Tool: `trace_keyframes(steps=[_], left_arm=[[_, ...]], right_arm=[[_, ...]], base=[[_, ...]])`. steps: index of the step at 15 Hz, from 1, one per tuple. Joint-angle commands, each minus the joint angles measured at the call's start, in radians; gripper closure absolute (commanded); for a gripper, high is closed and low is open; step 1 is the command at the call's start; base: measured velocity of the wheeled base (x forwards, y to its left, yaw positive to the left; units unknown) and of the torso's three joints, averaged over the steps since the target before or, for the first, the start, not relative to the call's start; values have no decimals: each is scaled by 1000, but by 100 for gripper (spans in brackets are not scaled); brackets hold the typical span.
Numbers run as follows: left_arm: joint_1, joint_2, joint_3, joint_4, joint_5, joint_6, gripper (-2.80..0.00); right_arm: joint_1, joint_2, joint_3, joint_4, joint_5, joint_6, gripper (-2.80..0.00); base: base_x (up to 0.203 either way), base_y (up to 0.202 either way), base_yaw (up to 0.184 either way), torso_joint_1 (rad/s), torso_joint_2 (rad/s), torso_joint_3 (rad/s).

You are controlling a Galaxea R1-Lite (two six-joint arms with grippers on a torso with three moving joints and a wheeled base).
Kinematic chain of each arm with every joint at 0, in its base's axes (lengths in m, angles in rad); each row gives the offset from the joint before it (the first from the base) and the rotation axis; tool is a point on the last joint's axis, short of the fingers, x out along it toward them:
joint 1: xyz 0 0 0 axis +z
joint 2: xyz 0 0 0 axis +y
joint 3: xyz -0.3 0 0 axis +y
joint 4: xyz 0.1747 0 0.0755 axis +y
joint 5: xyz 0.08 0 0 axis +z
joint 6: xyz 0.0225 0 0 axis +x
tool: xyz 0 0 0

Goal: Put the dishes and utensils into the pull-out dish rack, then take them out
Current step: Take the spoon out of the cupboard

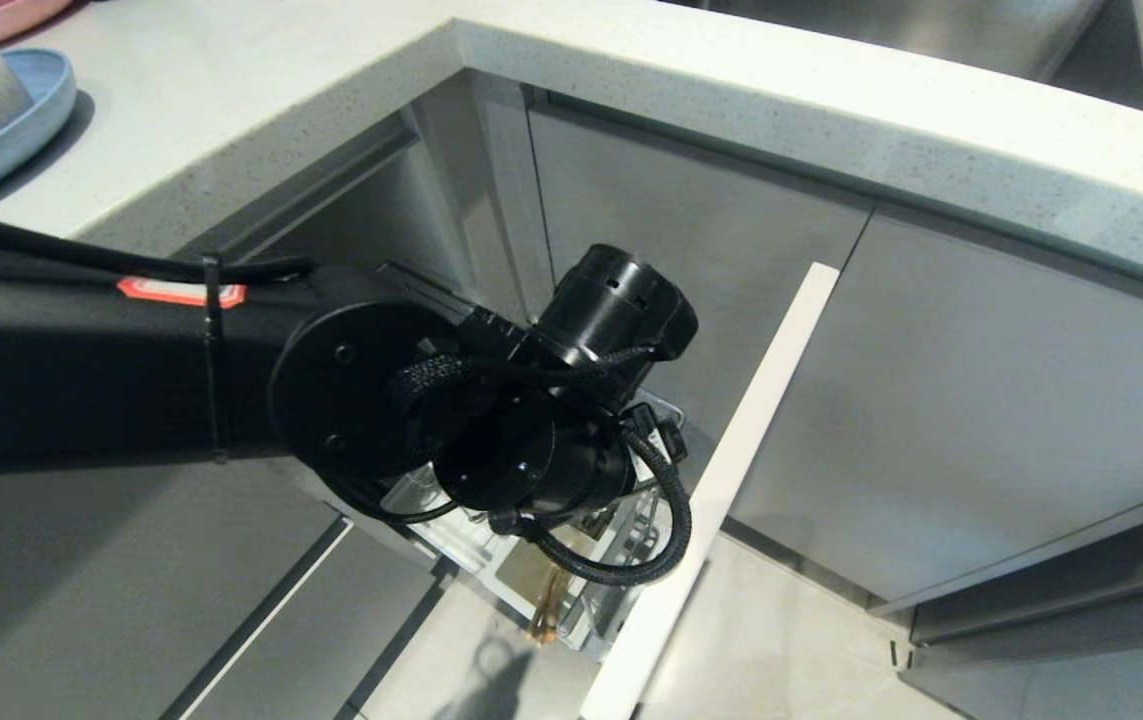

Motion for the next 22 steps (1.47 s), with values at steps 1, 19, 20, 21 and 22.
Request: trace_keyframes(steps=[1,19,20,21,22], left_arm=[[9,32,0,7,4,-3,-280],[33,42,-48,159,112,12,-280],[31,36,-49,158,112,13,-280],[27,28,-49,156,111,10,-280],[23,22,-51,155,104,9,-280]], right_arm=[[0,-4,2,0,0,1,0],[1,-4,2,1,0,1,0],[1,-4,2,0,0,1,0],[0,-4,2,-1,0,1,0],[2,-4,2,0,0,1,0]], base=[[0,0,0,0,0,0],[0,0,0,0,0,0],[0,0,0,0,0,0],[0,0,0,0,0,0],[0,0,0,0,0,0]])
